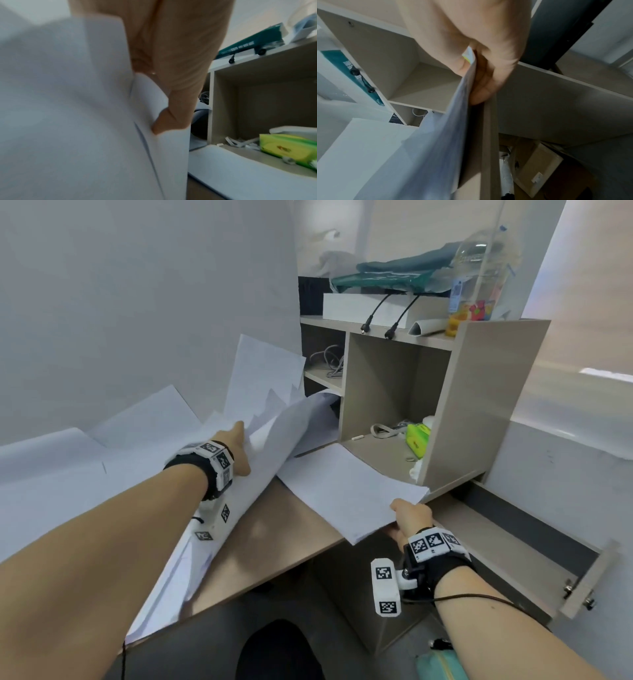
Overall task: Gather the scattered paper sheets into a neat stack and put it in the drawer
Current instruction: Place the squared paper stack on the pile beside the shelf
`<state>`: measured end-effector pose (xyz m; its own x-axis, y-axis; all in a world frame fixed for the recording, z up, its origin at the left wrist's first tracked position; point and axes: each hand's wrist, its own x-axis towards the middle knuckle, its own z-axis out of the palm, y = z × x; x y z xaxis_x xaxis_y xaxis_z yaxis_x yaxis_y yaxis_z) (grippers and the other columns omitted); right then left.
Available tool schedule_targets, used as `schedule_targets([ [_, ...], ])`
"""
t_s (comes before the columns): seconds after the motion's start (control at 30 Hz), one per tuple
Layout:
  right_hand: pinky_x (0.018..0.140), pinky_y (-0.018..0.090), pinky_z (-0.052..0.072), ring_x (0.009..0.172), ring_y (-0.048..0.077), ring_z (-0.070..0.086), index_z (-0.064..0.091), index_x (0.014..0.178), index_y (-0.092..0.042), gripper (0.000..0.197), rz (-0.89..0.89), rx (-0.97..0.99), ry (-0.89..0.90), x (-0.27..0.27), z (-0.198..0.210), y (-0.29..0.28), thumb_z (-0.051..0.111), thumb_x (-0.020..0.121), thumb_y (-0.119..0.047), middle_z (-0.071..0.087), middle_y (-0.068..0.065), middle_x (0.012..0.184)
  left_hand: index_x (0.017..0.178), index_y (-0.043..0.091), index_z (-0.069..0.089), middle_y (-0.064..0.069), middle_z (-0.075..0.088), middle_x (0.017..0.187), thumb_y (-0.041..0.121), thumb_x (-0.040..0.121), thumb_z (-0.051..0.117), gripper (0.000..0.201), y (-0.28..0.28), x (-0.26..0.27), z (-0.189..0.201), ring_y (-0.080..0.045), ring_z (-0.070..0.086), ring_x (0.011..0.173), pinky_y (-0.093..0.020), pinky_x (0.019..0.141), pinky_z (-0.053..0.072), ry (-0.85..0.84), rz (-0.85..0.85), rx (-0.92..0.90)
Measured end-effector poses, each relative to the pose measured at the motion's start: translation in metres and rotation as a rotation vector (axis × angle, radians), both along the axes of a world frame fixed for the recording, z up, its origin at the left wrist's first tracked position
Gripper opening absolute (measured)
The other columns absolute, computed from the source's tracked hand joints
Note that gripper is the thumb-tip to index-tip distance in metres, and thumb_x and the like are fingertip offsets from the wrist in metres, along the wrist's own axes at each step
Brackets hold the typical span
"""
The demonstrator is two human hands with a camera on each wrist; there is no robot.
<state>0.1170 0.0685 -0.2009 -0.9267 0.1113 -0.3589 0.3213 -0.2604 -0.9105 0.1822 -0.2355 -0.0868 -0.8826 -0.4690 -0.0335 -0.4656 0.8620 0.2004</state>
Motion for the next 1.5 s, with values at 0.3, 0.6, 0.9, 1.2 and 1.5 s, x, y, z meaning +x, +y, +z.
schedule_targets([
  [0.3, 0.088, 0.038, 0.054, 0.1, 0.035, 0.063, 0.054, 0.125, 0.007, 0.036, 0.04, 0.381, -0.069, -0.013, 0.008, 0.007, 0.053, 0.09, -0.002, 0.064, 0.02, 0.121, 0.128, 0.005, 0.041, -0.012, 0.049, 0.101, 0.008, 0.087, 0.064, 0.047, 0.019, -0.01, -0.007, -0.031, 0.053, 0.09, -0.035, 0.076, 0.047, 0.022, -0.001, -0.005],
  [0.6, 0.098, 0.039, 0.042, 0.121, 0.039, 0.051, 0.033, 0.136, 0.005, 0.053, -0.049, 0.458, -0.247, -0.004, 0.011, 0.013, 0.055, 0.09, -0.009, 0.047, 0.022, 0.134, 0.105, 0.007, 0.047, -0.015, 0.055, 0.108, 0.004, 0.092, 0.057, 0.017, 0.013, -0.008, -0.009, -0.032, 0.052, 0.091, -0.036, 0.079, 0.047, 0.033, 0.077, 0.043],
  [0.9, 0.094, 0.038, 0.04, 0.11, 0.024, 0.048, 0.054, 0.115, -0.017, 0.034, -0.168, 0.773, 0.564, 0.017, 0.076, -0.032, 0.061, 0.083, -0.011, 0.052, 0.005, 0.119, 0.094, 0.0, 0.062, -0.02, 0.065, 0.095, -0.001, 0.088, 0.062, 0.006, -0.032, 0.009, 0.045, -0.036, 0.063, 0.087, -0.039, 0.077, 0.053, 0.242, 0.188, 0.052],
  [1.2, 0.092, 0.046, 0.054, 0.098, 0.029, 0.055, 0.051, 0.107, -0.018, 0.028, 0.668, 0.292, 0.127, 0.012, 0.064, -0.179, 0.061, 0.088, -0.036, 0.052, 0.007, 0.127, 0.112, -0.004, 0.062, -0.021, 0.065, 0.108, 0.017, 0.083, 0.081, 0.04, -0.14, 0.072, 0.076, -0.034, 0.065, 0.103, -0.042, 0.091, 0.053, 0.309, 0.404, 0.204],
  [1.5, 0.102, 0.055, 0.043, 0.134, 0.04, 0.04, 0.016, 0.156, -0.021, 0.105, 0.467, 0.038, 0.012, 0.017, 0.063, -0.277, 0.065, 0.074, -0.064, 0.029, 0.013, 0.156, 0.113, -0.002, 0.067, -0.013, 0.061, 0.082, 0.011, 0.082, 0.08, 0.036, -0.212, 0.133, 0.104, -0.028, 0.057, 0.073, -0.03, 0.057, 0.043, 0.561, 0.487, 0.314],
])
